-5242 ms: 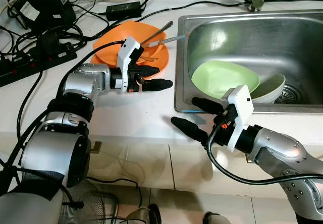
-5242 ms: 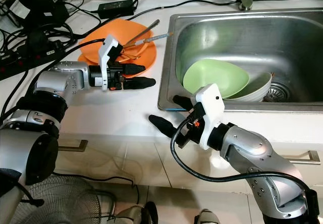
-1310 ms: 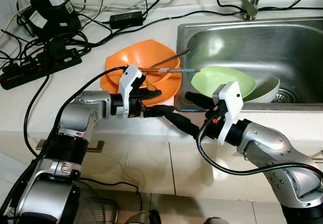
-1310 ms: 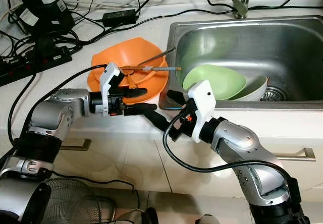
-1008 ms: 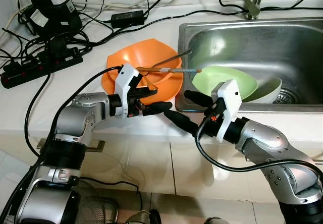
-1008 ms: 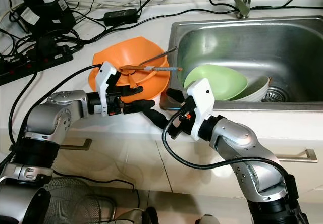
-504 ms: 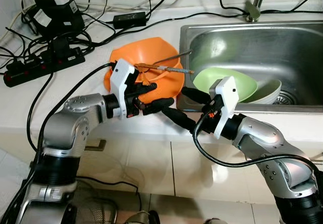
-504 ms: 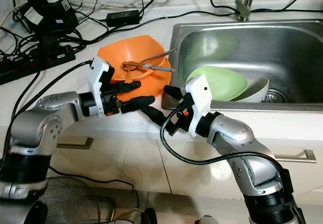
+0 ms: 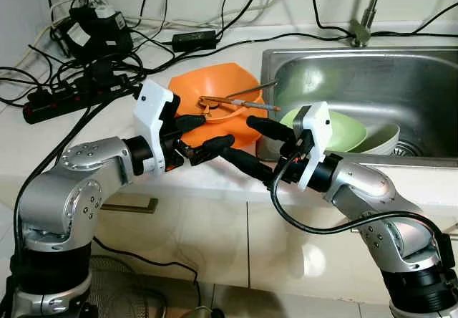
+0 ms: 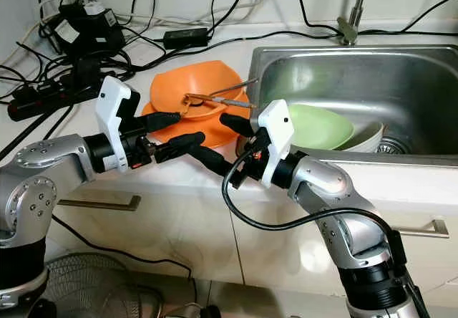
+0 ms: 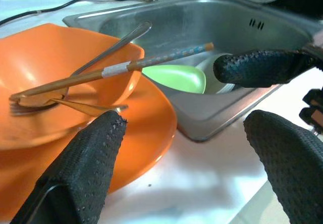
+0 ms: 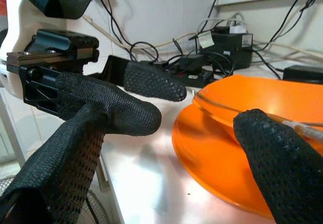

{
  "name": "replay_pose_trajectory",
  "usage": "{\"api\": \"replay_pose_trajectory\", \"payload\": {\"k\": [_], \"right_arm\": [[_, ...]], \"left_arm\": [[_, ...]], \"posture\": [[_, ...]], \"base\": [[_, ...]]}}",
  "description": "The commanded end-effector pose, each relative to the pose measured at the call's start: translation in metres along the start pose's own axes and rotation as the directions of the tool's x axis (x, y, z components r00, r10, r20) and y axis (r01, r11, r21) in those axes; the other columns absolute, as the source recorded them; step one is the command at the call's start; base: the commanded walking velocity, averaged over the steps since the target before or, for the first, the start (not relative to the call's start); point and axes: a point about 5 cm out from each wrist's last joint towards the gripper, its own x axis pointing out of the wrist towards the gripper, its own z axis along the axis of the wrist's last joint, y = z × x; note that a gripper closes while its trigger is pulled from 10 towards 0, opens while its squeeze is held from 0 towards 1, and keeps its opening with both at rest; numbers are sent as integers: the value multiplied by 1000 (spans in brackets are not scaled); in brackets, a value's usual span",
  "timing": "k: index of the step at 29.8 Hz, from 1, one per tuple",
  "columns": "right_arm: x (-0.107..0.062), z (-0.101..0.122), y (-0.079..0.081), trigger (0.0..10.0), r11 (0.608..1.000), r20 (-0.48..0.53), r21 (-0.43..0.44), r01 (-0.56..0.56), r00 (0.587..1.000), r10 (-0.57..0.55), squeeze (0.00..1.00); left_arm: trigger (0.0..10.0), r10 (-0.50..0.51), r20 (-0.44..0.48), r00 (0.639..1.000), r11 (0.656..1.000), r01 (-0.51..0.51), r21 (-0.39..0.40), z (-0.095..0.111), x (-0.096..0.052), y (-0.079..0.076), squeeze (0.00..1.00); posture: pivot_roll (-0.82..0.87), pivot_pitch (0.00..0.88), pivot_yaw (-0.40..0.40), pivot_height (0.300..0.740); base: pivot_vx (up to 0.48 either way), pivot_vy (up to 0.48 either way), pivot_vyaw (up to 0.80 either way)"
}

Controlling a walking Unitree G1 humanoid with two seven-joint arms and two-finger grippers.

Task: Kitchen organization

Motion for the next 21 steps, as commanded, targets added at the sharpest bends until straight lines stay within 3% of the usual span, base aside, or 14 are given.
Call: {"api": "replay_pose_trajectory", "payload": {"k": [1,11,13,14,15,16,18,19,20,21], "right_arm": [[3,-9,-7,10000,999,-57,6,50,997,-50,0],[9,-9,-10,10000,999,-44,-3,35,998,-35,0],[10,-9,-11,10000,1000,-39,-5,28,999,-28,0],[11,-9,-11,10000,1000,-36,-6,31,999,-31,0],[11,-9,-11,10000,1000,-36,-6,31,999,-31,0],[11,-9,-12,10000,999,-31,-7,38,999,-38,0],[12,-9,-12,10000,999,-30,-8,41,999,-41,0],[12,-8,-14,10000,998,-20,-15,64,998,-64,0],[15,-6,-18,10000,993,2,-35,117,993,-117,0],[15,-6,-18,10000,993,2,-35,117,993,-117,0]], "left_arm": [[10000,-207,40,978,978,206,25,8,8,-35,0],[10000,-203,30,979,979,202,26,8,7,-41,0],[10000,-126,121,985,992,125,13,18,6,-33,0],[10000,-16,202,979,1000,17,-4,24,7,-24,0],[10000,-16,202,979,1000,17,-4,24,7,-24,0],[10000,143,297,944,990,-136,-42,31,6,-10,0],[10000,192,322,927,981,-184,-55,32,5,-6,0],[10000,265,345,900,959,-283,-1,31,2,1,0],[10000,382,390,838,907,-420,15,25,-2,12,0],[10000,382,390,838,907,-420,15,25,-2,12,0]], "posture": [[-76,0,143,740],[-72,0,131,740],[-68,0,129,740],[-65,0,127,740],[-65,0,127,740],[-65,0,128,740],[-65,0,128,740],[-66,0,125,740],[-68,0,125,740],[-68,0,125,740]], "base": [[0,0,0],[0,0,0],[0,0,0],[0,0,0],[0,0,0],[0,0,0],[0,0,0],[0,0,0],[0,0,0],[0,0,0]]}}
